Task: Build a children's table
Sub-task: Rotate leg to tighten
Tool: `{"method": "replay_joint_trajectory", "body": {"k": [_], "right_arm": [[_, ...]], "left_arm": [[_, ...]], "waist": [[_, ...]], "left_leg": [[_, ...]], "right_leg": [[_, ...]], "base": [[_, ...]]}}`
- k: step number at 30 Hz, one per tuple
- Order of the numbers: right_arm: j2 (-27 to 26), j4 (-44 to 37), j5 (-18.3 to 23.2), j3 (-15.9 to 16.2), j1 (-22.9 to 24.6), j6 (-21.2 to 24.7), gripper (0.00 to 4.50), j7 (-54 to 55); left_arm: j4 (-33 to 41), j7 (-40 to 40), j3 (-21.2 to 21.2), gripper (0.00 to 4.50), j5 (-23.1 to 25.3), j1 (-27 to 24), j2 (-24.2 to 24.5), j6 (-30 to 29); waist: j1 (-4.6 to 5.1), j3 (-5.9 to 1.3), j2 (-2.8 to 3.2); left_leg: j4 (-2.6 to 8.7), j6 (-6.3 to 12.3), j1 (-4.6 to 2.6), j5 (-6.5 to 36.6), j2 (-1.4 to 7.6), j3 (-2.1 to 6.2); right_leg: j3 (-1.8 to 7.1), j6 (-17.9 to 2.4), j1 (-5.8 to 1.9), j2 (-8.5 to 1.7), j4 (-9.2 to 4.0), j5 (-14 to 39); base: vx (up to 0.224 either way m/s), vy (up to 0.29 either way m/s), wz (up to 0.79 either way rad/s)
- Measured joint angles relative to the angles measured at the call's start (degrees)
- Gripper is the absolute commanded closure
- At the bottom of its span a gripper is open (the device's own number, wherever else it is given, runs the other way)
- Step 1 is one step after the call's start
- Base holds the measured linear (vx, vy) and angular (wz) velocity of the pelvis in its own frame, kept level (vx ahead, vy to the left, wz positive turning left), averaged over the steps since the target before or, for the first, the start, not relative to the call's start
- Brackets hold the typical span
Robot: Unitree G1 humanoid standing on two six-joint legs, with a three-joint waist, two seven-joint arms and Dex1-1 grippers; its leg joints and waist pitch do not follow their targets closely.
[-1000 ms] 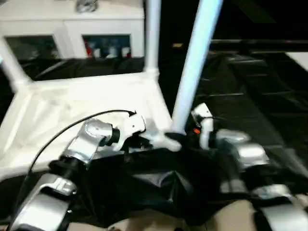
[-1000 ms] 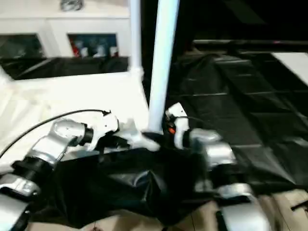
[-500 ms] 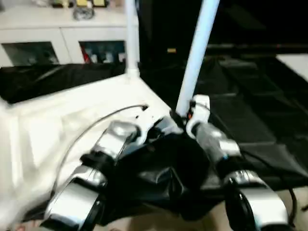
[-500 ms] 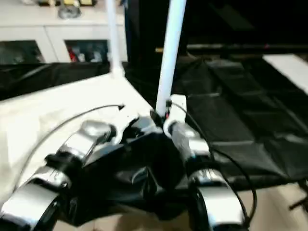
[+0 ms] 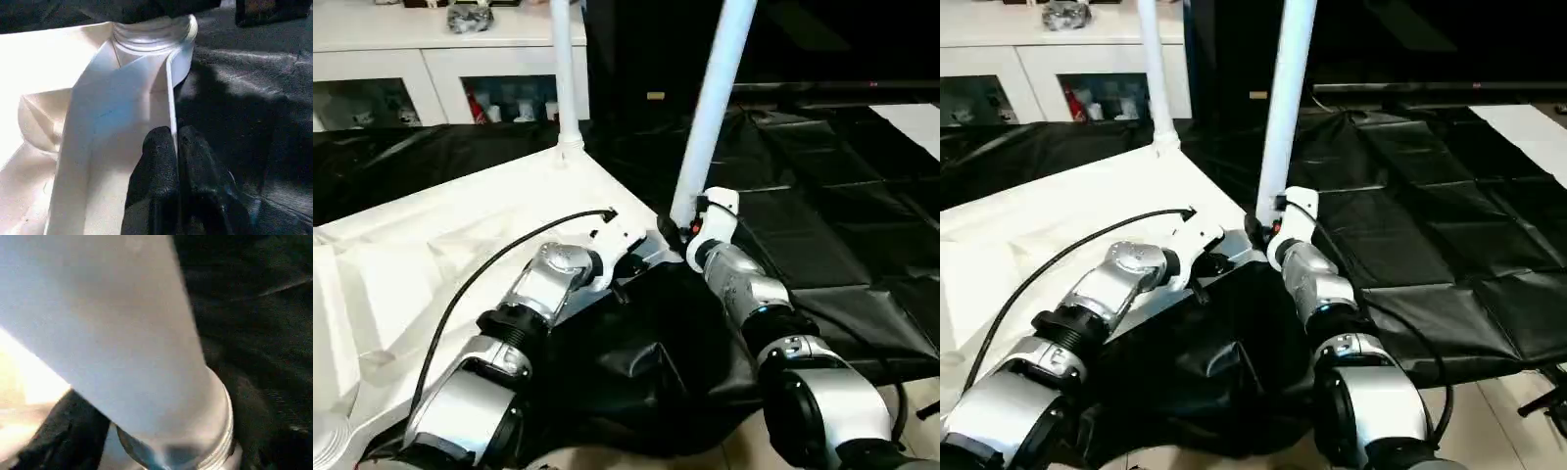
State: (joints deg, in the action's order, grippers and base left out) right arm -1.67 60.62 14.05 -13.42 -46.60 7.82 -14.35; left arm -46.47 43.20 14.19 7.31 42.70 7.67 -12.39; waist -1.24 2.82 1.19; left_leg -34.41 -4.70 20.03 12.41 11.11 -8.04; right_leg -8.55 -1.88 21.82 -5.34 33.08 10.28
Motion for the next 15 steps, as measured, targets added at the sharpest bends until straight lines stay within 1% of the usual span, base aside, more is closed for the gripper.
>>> {"method": "replay_joint_trajectory", "body": {"k": [3, 6, 8, 9, 10, 11, 14, 15], "right_arm": [[0.12, -0.23, 0.49, 0.00, -0.01, -0.49, 0.48, -2.07], [1.05, -0.87, 0.61, 0.62, 0.10, -0.40, 0.19, -5.68], [3.14, -3.30, -0.31, 3.32, 1.57, 0.83, 0.19, -11.15], [4.03, -4.16, -0.72, 4.15, 2.07, 1.19, 0.19, -13.00], [5.28, -6.16, -1.33, 5.71, 3.13, 1.72, 0.19, -15.54], [7.02, -9.55, -2.26, 8.24, 5.29, 2.12, 0.19, -19.38], [11.39, -15.46, -3.81, 12.71, 9.48, 3.38, 0.19, -26.79], [12.07, -16.15, -4.11, 13.29, 10.18, 3.72, 0.19, -28.15]], "left_arm": [[0.01, 1.28, 0.04, 4.50, -0.18, -0.25, 0.96, 1.89], [0.36, 3.71, 0.20, 4.50, -0.64, -0.45, 2.03, 3.48], [1.43, 6.48, 0.34, 4.50, -1.09, -0.94, 3.27, 4.70], [1.97, 7.45, 0.39, 4.50, -1.20, -1.21, 3.82, 5.21], [2.52, 8.69, 0.57, 4.50, -1.30, -1.36, 4.61, 5.76], [3.17, 10.48, 0.81, 4.50, -1.50, -1.58, 5.42, 6.54], [4.70, 15.05, 1.51, 4.50, -2.17, -2.43, 7.03, 8.53], [4.91, 16.08, 1.59, 4.50, -2.25, -2.60, 7.34, 8.87]], "waist": [[-0.19, -0.01, 0.03], [-0.62, -0.04, 0.36], [-1.04, -0.06, 0.48], [-1.17, -0.06, 0.48], [-1.34, -0.07, 0.47], [-1.69, -0.07, 0.47], [-2.37, -0.07, 0.46], [-2.47, -0.07, 0.46]], "left_leg": [[0.03, -0.02, 0.02, -0.01, 0.12, -0.18], [0.35, -0.18, 0.06, -0.11, 0.40, -0.50], [0.62, -0.24, 0.18, -0.56, 0.55, -0.71], [0.67, -0.08, 0.17, -0.64, 0.56, -0.79], [0.69, 0.07, 0.28, -0.71, 0.56, -0.83], [0.65, 0.16, 0.57, -0.68, 0.56, -0.85], [0.29, 0.44, 1.01, -0.53, 0.59, -0.96], [0.14, 0.49, 1.08, -0.50, 0.60, -1.03]], "right_leg": [[0.03, -0.05, 0.11, 0.00, 0.06, -1.01], [-0.01, -0.16, 0.31, 0.07, 0.08, -0.98], [-0.03, -0.25, 0.50, 0.13, 0.14, -0.76], [-0.01, -0.29, 0.65, 0.13, 0.15, -0.70], [0.01, -0.31, 0.87, 0.12, 0.18, -0.68], [0.01, -0.36, 1.18, 0.12, 0.20, -0.65], [0.06, -0.54, 1.68, 0.04, 0.69, -0.54], [0.11, -0.60, 1.83, 0.02, 0.92, -0.50]], "base": [[0.000, 0.000, 0.00], [0.035, -0.013, 0.00], [0.055, -0.009, 0.00], [0.057, -0.005, 0.01], [0.068, 0.003, 0.00], [0.055, 0.005, -0.01], [0.018, 0.002, 0.00], [0.000, 0.000, 0.00]]}}
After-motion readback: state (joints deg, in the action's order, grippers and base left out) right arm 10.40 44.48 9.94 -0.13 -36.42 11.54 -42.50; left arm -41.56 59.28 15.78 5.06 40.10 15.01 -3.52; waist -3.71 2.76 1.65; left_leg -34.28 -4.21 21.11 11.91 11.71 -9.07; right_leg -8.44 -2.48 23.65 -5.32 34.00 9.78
